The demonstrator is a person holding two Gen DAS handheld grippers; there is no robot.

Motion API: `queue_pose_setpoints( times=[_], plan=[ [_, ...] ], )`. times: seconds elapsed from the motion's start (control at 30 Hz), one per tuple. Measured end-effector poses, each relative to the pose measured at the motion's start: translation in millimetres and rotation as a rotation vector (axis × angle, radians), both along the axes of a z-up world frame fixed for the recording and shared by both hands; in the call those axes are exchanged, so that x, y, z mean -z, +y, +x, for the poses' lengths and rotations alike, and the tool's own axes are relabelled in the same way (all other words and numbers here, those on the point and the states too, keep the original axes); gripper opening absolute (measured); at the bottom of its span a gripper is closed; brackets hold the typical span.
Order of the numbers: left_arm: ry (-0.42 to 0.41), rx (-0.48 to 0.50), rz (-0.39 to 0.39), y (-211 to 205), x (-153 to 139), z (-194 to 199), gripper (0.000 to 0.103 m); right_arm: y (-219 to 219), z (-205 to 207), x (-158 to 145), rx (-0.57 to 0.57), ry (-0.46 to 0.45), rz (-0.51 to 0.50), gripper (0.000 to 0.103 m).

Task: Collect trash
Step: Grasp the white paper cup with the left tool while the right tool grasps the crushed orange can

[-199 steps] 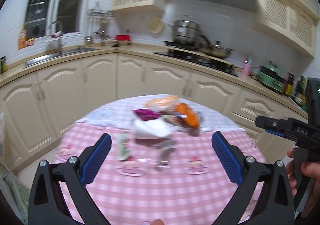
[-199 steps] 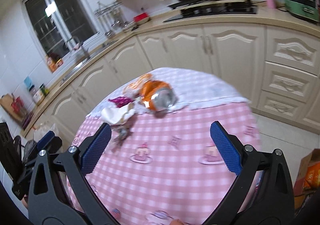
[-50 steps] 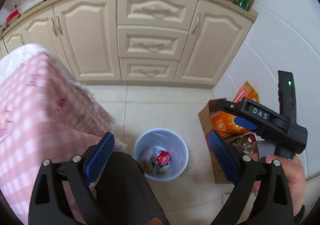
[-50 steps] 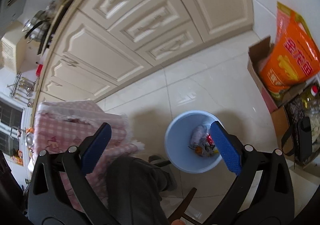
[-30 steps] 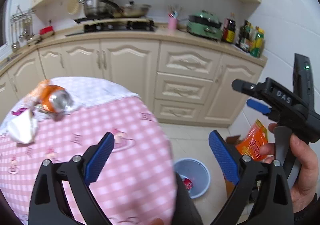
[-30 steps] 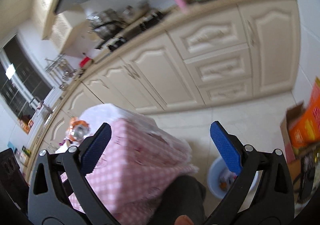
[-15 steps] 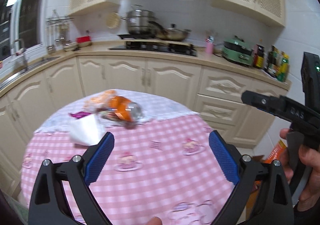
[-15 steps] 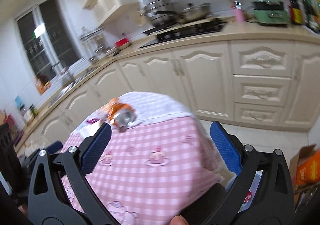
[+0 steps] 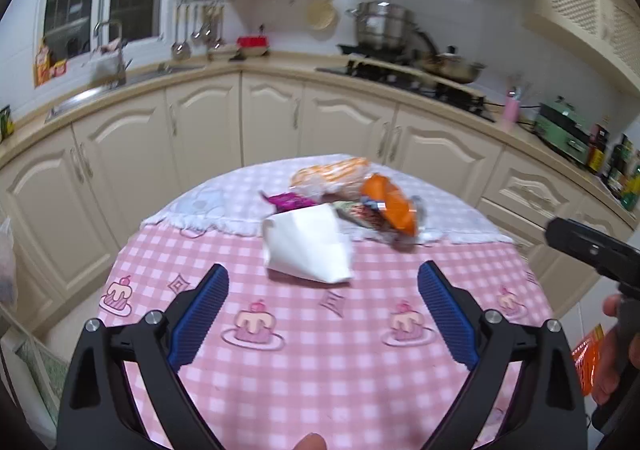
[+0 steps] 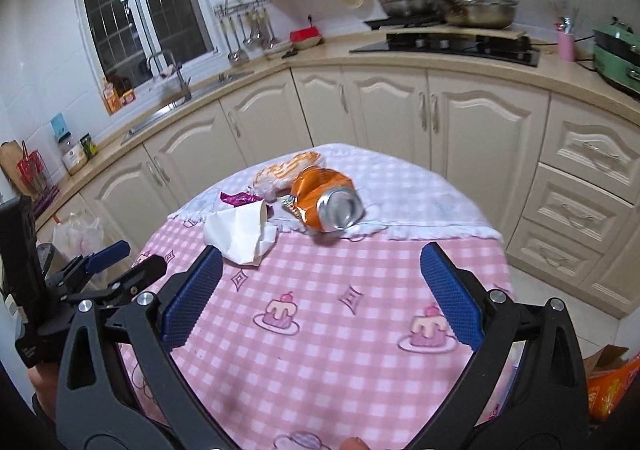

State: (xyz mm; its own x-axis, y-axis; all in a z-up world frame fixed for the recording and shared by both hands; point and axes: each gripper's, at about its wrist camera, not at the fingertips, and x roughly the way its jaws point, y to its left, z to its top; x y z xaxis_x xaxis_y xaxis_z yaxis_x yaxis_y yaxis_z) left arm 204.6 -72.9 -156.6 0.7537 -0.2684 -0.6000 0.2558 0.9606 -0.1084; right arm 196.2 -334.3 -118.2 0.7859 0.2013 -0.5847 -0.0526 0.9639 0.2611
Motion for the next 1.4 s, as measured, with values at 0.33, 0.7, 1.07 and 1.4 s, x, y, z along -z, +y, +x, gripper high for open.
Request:
queue_pose_setpoints(
  times=[0.33,0.7,1.07,1.4],
  plan=[
    [0.137,-0.068,0.006,14,47,89,0.093,8,59,25,-0.022,0.131,0.032,0.097],
    [0.248,0.046,-0.063,2,91,134,0.050,-1,97,48,-0.001,0.218,0.023,0.097],
    [0.235,0.078,-0.116,19,86,126,0.037,11,127,65,-0.025,0.256,-0.021,0.097],
    [0.219,0.054,-0.151,50,78,106,0.037,34,195,95,-0.066,0.322,-0.121,0.097]
  ],
)
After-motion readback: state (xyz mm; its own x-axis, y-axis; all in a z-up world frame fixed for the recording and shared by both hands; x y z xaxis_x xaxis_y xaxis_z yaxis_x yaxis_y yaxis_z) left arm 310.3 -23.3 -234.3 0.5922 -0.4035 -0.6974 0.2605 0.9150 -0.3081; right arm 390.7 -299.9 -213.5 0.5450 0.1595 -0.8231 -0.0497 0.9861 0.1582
